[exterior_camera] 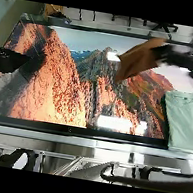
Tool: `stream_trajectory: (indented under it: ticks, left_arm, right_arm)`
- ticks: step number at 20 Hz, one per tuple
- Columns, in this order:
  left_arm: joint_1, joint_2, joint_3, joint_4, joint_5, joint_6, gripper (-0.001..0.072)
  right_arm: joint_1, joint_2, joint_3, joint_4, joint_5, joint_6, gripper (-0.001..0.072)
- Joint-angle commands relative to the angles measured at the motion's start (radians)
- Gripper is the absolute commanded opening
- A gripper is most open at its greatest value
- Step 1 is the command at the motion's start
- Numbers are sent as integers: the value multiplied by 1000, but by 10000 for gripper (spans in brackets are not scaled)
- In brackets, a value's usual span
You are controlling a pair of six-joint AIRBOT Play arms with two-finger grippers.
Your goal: Fold the shirts.
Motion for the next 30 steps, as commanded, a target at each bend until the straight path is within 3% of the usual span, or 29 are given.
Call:
stream_trajectory:
  ticks: [1,4,7,12,14,17,25,26,28,30]
  left_arm:
    - [1,0,0,0,0,0,12]
    - [1,0,0,0,0,0,12]
    - [1,0,0,0,-1,0,12]
    - [-17,-39,0,0,-58,0,12]
    - [-58,-80,0,0,-87,1,12]
    - [-149,-148,0,0,-76,22,12]
    - [-292,-233,0,0,-96,29,12]
    - [-300,-241,0,0,-98,29,12]
    - [-301,-248,0,0,-96,30,12]
    - [-301,-247,0,0,-79,30,12]
  right_arm:
    - [-254,135,16,-91,-17,138,24]
    - [-450,182,16,-235,9,279,24]
    - [-602,255,16,-371,34,345,24]
    - [-700,325,7,-863,364,603,23]
    - [-700,355,-30,-996,453,624,23]
    - [-701,407,-157,-1061,476,656,24]
    - [-700,474,-547,-1159,351,659,27]
    - [-700,468,-558,-1158,340,659,122]
    - [-700,462,-549,-1139,370,628,704]
    - [-699,480,-524,-1062,436,626,694]
